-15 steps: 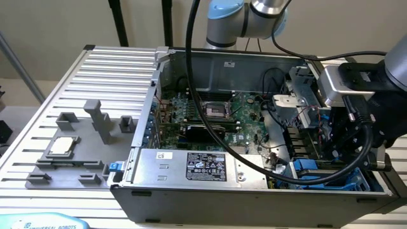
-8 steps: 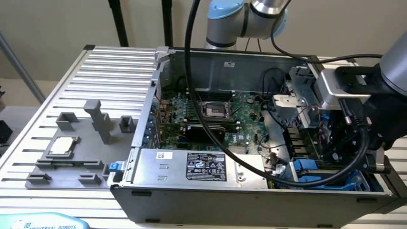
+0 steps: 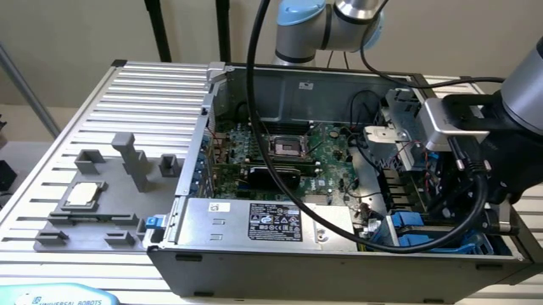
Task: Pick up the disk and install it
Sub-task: 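Insert the second disk wire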
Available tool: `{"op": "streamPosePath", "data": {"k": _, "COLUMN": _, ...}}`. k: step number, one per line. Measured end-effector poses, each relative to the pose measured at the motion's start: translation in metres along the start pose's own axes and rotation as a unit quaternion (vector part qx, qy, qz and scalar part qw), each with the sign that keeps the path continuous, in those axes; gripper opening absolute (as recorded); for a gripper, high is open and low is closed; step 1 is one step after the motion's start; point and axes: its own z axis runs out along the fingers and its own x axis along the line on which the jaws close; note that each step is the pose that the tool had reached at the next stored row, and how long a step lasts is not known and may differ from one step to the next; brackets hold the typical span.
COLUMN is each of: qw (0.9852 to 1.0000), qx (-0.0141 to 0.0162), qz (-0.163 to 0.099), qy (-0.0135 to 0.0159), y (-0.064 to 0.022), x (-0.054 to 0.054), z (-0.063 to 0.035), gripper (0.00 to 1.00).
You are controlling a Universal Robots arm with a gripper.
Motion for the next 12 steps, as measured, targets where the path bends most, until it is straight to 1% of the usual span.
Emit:
{"op": "streamPosePath", "data": {"k": 6, "qw": 1.0, "qx": 0.0003, "qz": 0.0, "qy": 0.0001, "y": 0.0007, "x": -0.0001, "z": 0.0023, "gripper": 0.17}}
{"op": "streamPosePath", "data": {"k": 12, "qw": 1.0, "qx": 0.0003, "qz": 0.0, "qy": 0.0001, "y": 0.0012, "x": -0.0037, "z": 0.0026, "gripper": 0.17}}
